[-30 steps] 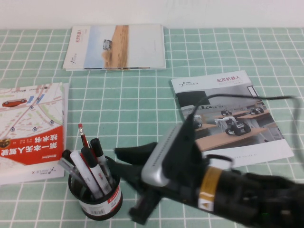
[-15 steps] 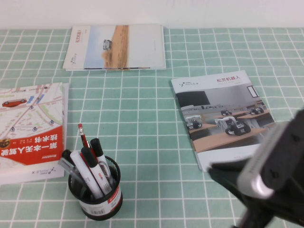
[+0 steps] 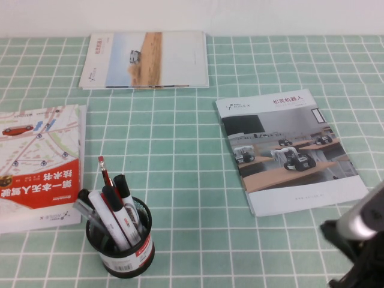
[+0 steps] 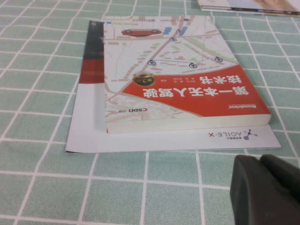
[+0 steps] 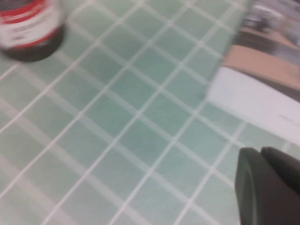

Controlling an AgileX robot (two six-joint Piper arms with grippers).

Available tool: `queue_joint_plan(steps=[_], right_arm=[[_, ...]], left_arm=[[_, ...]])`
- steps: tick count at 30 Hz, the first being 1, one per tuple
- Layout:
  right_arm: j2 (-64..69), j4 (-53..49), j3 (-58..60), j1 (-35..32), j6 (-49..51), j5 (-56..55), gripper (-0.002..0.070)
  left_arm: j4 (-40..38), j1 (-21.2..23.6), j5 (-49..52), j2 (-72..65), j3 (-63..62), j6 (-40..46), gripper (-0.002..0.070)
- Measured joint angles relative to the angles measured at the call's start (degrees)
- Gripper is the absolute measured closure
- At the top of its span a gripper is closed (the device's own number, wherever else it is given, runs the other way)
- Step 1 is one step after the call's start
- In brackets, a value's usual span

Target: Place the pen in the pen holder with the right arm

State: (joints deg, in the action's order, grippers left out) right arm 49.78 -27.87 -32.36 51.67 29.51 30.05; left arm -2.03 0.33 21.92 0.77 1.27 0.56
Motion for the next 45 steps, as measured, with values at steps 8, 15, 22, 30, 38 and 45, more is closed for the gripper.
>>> queue_joint_plan(steps=[8,15,22,30,38,45], right_arm=[[-12.4,-3.4,19.3,-26.3,3.5,-25.6,0.0695],[-30.7,-3.7,31.0,-39.8,3.8,-28.9,0.0695],[-44.4,-0.6,33.7,-41.3,3.8,-22.5,0.0695],[-50.2,0.5,33.9,-41.3,3.8,-19.7,0.0695],[-50.2,0.9,33.9,-41.3,3.8,-19.7,0.0695],[-50.2,22.3,33.9,-41.3,-20.3,-16.2,0.0695]], left_arm=[[0.0,0.0,0.0,0.0,0.0,0.0,0.0679],[0.0,0.0,0.0,0.0,0.0,0.0,0.0679],[0.0,0.0,0.0,0.0,0.0,0.0,0.0679],[0.0,0.0,0.0,0.0,0.0,0.0,0.0679],[0.0,0.0,0.0,0.0,0.0,0.0,0.0679],[0.0,0.0,0.0,0.0,0.0,0.0,0.0679]])
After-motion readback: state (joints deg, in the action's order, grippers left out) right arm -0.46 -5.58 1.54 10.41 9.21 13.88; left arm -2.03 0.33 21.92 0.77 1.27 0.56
